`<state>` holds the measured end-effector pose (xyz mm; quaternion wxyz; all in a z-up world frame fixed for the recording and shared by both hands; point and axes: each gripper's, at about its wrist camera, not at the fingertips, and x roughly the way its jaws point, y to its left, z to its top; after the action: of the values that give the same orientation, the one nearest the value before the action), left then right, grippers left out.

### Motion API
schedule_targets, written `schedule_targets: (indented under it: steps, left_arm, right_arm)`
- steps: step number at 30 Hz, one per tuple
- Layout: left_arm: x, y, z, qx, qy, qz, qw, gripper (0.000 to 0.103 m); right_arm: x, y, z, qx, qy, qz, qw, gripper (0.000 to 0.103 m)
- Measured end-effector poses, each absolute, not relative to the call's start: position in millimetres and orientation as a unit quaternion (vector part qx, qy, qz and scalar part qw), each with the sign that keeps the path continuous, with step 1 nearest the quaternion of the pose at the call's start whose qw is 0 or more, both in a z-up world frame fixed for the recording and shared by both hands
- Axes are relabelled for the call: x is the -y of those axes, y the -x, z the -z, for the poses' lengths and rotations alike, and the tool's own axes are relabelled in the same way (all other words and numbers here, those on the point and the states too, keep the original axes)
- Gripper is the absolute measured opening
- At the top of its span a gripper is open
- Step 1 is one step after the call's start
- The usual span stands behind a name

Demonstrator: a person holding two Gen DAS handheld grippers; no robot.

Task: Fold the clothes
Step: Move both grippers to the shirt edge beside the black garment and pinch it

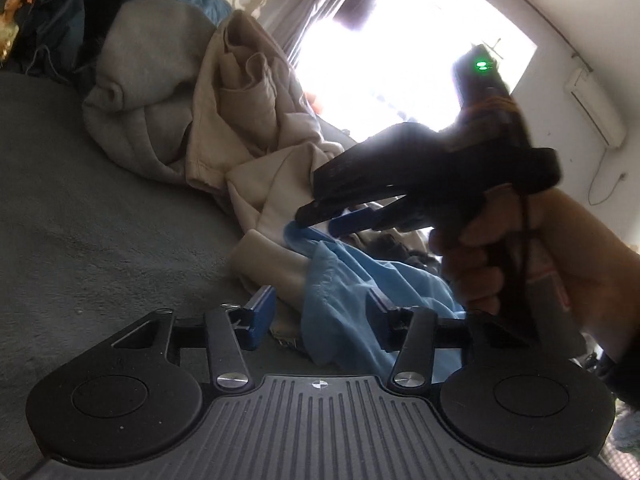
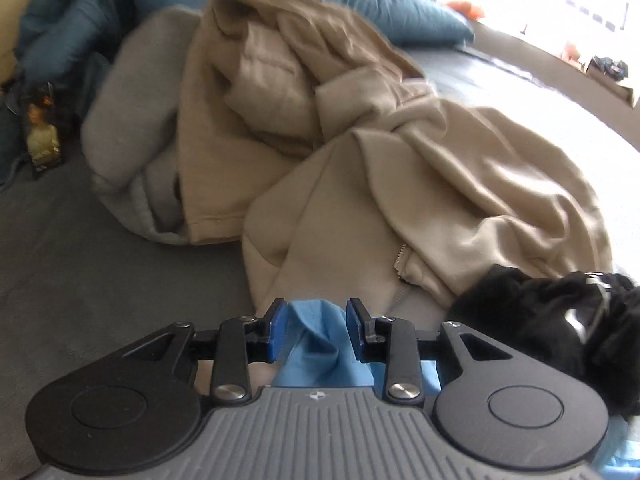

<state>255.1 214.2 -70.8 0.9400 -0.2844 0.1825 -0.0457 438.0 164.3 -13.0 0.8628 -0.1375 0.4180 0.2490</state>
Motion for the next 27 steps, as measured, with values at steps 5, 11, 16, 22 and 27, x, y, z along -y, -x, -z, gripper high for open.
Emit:
schedule_targets:
  steps: [5, 11, 16, 22, 27]
  left_arm:
    - [-216, -263, 72, -0.179, 0.28, 0.05, 0.942, 0.033]
    - [-192, -244, 60, -0.136, 0.222, 0.121, 0.958, 0.03]
    - [-173, -226, 53, -0.116, 0.178, 0.222, 0.952, 0.03]
    - [-171, -217, 52, -0.13, 0.165, 0.277, 0.938, 0.039]
    - [-186, -226, 55, -0.151, 0.208, 0.229, 0.939, 0.047]
  right_arm:
    - [-169, -451, 23, -0.418, 0.163, -0.25, 0.858, 0.006]
    - [-102, -428, -17, -0.355, 0.037, -0.308, 0.882, 0.002]
    - [-18, -390, -36, -0.29, -0.033, -0.339, 0.894, 0.002]
    - [58, -378, 1, -0.332, -0.055, -0.274, 0.901, 0.006]
    - [91, -376, 1, -0.342, -0.091, -0.225, 0.908, 0.009]
